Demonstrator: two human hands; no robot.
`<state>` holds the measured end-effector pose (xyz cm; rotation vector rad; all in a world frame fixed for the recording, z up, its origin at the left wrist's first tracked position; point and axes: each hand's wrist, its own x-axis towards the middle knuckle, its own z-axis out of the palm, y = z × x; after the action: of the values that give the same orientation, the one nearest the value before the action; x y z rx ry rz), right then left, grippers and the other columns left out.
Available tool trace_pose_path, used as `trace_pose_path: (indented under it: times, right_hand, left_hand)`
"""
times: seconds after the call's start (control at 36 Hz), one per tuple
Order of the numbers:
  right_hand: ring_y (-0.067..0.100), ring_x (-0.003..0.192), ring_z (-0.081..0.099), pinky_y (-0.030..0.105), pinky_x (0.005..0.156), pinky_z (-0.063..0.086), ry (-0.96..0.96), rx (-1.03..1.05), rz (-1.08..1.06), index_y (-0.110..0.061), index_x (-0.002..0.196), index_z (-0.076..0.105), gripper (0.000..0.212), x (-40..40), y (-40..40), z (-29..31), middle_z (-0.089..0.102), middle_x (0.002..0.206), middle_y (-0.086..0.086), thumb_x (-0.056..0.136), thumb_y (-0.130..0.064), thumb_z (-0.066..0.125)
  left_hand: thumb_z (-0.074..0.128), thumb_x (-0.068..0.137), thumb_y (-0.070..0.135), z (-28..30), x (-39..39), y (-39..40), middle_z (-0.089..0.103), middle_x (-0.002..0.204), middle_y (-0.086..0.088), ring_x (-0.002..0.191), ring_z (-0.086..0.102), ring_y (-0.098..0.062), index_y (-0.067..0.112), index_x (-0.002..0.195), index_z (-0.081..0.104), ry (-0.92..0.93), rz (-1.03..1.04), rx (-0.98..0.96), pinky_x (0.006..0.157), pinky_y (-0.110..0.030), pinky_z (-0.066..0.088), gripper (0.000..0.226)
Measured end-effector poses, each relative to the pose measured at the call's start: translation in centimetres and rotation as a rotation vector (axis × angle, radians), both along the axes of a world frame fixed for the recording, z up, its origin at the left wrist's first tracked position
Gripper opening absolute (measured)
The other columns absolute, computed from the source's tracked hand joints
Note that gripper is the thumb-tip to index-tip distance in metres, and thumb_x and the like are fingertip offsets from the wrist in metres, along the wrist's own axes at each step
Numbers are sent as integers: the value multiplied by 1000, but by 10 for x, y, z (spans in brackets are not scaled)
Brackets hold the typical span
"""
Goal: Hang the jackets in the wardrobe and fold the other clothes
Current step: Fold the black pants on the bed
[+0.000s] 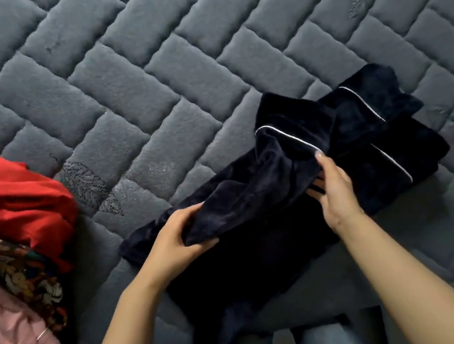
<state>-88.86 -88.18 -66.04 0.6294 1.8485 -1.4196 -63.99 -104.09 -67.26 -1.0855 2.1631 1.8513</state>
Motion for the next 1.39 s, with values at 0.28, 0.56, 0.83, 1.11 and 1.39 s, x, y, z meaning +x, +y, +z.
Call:
trace_pose_path:
  times: [0.28,0.56,0.83,1.11,1.39]
  right_hand:
    - [7,74,56,19,65,44,374,386,200,-12,97,58,32,-22,-17,-9,59,84,-7,83,-37,71]
    - [21,77,67,29,85,50,-212,-619,-339,-18,71,67,15,-25,55,80,69,80,2,59,-21,59]
    - [24,106,60,34,84,52,-50,-277,-311,-10,119,58,26,-93,51,31,64,115,10,94,-15,52]
    - [18,105,58,32,84,52,111,69,-68,-23,96,44,25,-93,73,-6,55,125,10,87,-25,68]
    - [20,105,63,35,88,56,117,8,-17,-9,119,45,55,-135,38,4,60,119,6,80,-30,77]
  left_hand:
    - [65,91,20,19,-34,25,71,89,16,88,62,3,33,87,71,-54,90,117,79,-14,44,15]
    - [81,48,69,72,-3,5,68,72,4,65,61,-1,14,66,75,-302,-97,619,56,-10,44,58]
    - [65,90,32,19,-71,-13,69,83,0,83,63,-16,18,88,65,-487,-59,-262,78,-30,49,14]
    - [77,78,15,33,-72,107,44,131,-21,119,42,-31,4,131,48,-485,900,-362,105,-35,30,62]
    - [69,86,38,25,-118,137,61,124,-7,104,63,-21,10,133,48,-236,1288,697,77,-29,51,58]
